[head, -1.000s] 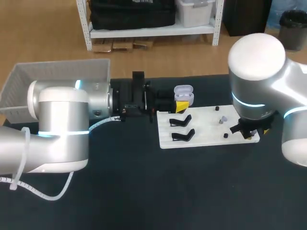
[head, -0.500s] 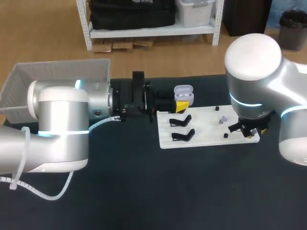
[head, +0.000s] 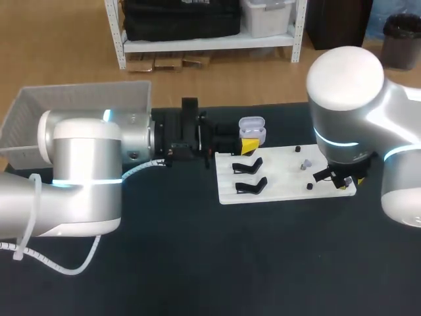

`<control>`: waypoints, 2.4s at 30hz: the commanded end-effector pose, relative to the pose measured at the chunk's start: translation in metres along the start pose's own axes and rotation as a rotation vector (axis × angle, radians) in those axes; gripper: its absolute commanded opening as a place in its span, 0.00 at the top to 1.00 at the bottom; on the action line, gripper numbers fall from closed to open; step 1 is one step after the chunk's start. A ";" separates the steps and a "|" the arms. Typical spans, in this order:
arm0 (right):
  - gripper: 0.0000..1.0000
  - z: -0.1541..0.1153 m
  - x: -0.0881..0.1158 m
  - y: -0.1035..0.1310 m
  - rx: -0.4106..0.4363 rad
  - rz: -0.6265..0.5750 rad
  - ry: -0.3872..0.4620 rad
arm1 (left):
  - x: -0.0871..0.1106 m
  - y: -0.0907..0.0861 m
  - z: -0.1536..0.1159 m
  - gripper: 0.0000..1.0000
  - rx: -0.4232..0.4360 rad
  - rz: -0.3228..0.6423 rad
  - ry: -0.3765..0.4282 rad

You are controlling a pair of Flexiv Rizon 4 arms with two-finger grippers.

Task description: Pick up each earbud case from the left stands, insert the matching earbuds, close the lid, and place the case in the box.

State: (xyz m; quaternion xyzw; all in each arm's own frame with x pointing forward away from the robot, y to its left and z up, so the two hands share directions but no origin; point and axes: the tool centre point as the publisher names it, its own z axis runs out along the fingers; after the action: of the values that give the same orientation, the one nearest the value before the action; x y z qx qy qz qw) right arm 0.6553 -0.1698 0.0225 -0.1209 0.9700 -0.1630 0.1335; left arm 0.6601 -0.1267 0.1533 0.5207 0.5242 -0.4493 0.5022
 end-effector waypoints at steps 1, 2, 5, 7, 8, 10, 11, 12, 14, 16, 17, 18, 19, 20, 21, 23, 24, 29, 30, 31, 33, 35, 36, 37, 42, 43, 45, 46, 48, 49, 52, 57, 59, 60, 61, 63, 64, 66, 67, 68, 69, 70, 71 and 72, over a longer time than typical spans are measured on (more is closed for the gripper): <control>0.78 0.001 -0.002 0.002 0.006 0.002 0.002 | 0.002 -0.002 0.000 1.00 -0.009 0.005 -0.008; 0.81 0.002 -0.002 0.002 0.007 0.003 0.003 | 0.002 -0.002 0.000 1.00 -0.009 0.005 -0.008; 0.94 0.002 -0.002 0.002 0.007 0.007 0.008 | 0.002 -0.002 0.000 1.00 -0.009 0.005 -0.008; 1.00 0.002 -0.002 0.002 0.008 0.009 0.010 | 0.002 -0.002 0.000 1.00 -0.009 0.005 -0.008; 1.00 0.002 -0.001 0.002 0.009 0.011 0.011 | 0.002 -0.002 0.000 1.00 -0.009 0.005 -0.008; 1.00 0.000 0.000 0.000 0.011 0.019 0.011 | 0.002 -0.002 0.000 1.00 -0.009 0.005 -0.008; 1.00 -0.005 0.000 -0.002 0.017 0.024 0.003 | 0.002 -0.002 0.000 1.00 -0.009 0.005 -0.008; 1.00 -0.008 -0.001 -0.004 0.019 0.031 -0.005 | 0.002 -0.002 0.000 1.00 -0.009 0.005 -0.008; 1.00 -0.020 -0.001 -0.011 0.022 0.037 -0.019 | 0.002 -0.002 0.000 1.00 -0.009 0.005 -0.008; 1.00 -0.033 -0.001 -0.016 0.024 0.037 -0.030 | 0.002 -0.002 0.000 1.00 -0.009 0.005 -0.008; 1.00 -0.039 0.000 -0.018 0.027 0.030 -0.031 | 0.002 -0.002 0.000 1.00 -0.009 0.005 -0.008; 1.00 -0.047 0.001 -0.020 0.036 0.019 -0.030 | 0.002 -0.002 0.000 1.00 -0.009 0.005 -0.008; 1.00 -0.054 0.002 -0.021 0.037 0.008 -0.031 | 0.002 -0.002 0.000 1.00 -0.009 0.005 -0.008; 1.00 -0.060 0.004 -0.023 0.031 0.007 -0.031 | 0.002 -0.002 0.000 1.00 -0.009 0.005 -0.008; 1.00 -0.067 0.006 -0.024 0.030 -0.006 -0.019 | 0.002 -0.002 0.000 1.00 -0.009 0.005 -0.008; 1.00 -0.081 0.010 -0.026 0.012 -0.008 -0.015 | 0.002 -0.002 0.000 1.00 -0.009 0.005 -0.008; 1.00 -0.088 0.011 -0.026 0.011 -0.007 -0.013 | 0.002 -0.002 0.000 1.00 -0.009 0.005 -0.008; 1.00 -0.121 0.023 -0.018 -0.053 -0.039 0.006 | 0.002 -0.002 0.000 1.00 -0.009 0.005 -0.008; 1.00 -0.127 0.025 -0.016 -0.052 -0.049 0.007 | 0.002 -0.002 0.000 1.00 -0.009 0.005 -0.008; 1.00 -0.132 0.028 -0.013 -0.033 -0.067 0.015 | 0.002 -0.002 0.000 1.00 -0.009 0.005 -0.008; 1.00 -0.144 0.033 -0.005 -0.063 -0.099 0.009 | 0.002 -0.002 0.000 1.00 -0.009 0.005 -0.008; 1.00 -0.149 0.036 -0.001 -0.091 -0.110 -0.018 | 0.002 -0.002 0.000 1.00 -0.009 0.005 -0.008; 1.00 -0.149 0.036 -0.001 -0.091 -0.110 -0.018 | 0.002 -0.002 0.000 1.00 -0.009 0.005 -0.008; 1.00 -0.149 0.036 -0.001 -0.091 -0.110 -0.018 | 0.002 -0.002 0.000 1.00 -0.009 0.005 -0.008; 1.00 -0.149 0.036 -0.001 -0.091 -0.110 -0.018 | 0.002 -0.002 0.000 1.00 -0.009 0.005 -0.008; 1.00 -0.149 0.036 -0.001 -0.091 -0.110 -0.018 | 0.002 -0.002 0.000 1.00 -0.009 0.005 -0.008; 1.00 -0.149 0.036 -0.001 -0.091 -0.110 -0.018 | 0.002 -0.002 0.000 1.00 -0.009 0.005 -0.008; 1.00 -0.153 0.032 0.005 -0.076 -0.067 -0.001 | 0.002 -0.002 0.000 1.00 -0.009 0.005 -0.008; 1.00 -0.163 0.023 0.018 -0.019 0.043 0.068 | 0.002 -0.002 0.000 1.00 -0.009 0.005 -0.008; 1.00 -0.166 0.020 0.024 0.009 0.076 0.110 | 0.002 -0.002 0.000 1.00 -0.009 0.005 -0.008; 1.00 -0.171 0.014 0.038 0.099 0.291 0.310 | 0.002 -0.002 0.000 1.00 -0.009 0.005 -0.008; 1.00 -0.190 0.011 0.061 0.099 0.467 0.315 | 0.002 -0.002 0.000 1.00 -0.009 0.005 -0.008; 1.00 -0.190 0.011 0.061 0.099 0.467 0.315 | 0.002 -0.002 0.000 1.00 -0.009 0.005 -0.008; 1.00 -0.190 0.011 0.061 0.099 0.467 0.315 | 0.002 -0.002 0.000 1.00 -0.009 0.005 -0.008; 1.00 -0.190 0.011 0.061 0.099 0.467 0.315 | 0.002 -0.002 0.000 1.00 -0.009 0.005 -0.008; 1.00 -0.190 0.011 0.061 0.099 0.467 0.315 | 0.002 -0.002 0.000 1.00 -0.009 0.005 -0.008; 1.00 -0.190 0.011 0.061 0.099 0.467 0.315 | 0.002 -0.002 0.000 1.00 -0.009 0.005 -0.008; 1.00 -0.190 0.011 0.061 0.099 0.467 0.315 | 0.002 -0.002 0.000 1.00 -0.009 0.005 -0.008; 1.00 -0.196 0.005 0.068 0.113 0.496 0.307 | 0.002 -0.002 0.000 1.00 -0.009 0.005 -0.008; 1.00 -0.202 -0.002 0.072 0.068 0.524 0.298 | 0.002 -0.002 0.000 1.00 -0.009 0.005 -0.008; 1.00 -0.209 -0.011 0.074 0.036 0.585 0.304 | 0.002 -0.002 0.000 1.00 -0.009 0.005 -0.008; 1.00 -0.213 -0.019 0.076 0.015 0.625 0.307 | 0.002 -0.002 0.000 1.00 -0.009 0.005 -0.008; 1.00 -0.219 -0.027 0.077 -0.011 0.668 0.301 | 0.002 -0.002 0.000 1.00 -0.009 0.005 -0.008; 1.00 -0.224 -0.035 0.079 -0.014 0.709 0.301 | 0.002 -0.002 0.000 1.00 -0.009 0.005 -0.008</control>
State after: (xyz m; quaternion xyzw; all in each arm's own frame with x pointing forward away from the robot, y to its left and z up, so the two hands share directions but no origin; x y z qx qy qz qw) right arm 0.5953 -0.0337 0.1906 0.1877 0.9710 -0.1306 0.0700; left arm 0.6602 -0.1267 0.1534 0.5206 0.5243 -0.4493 0.5022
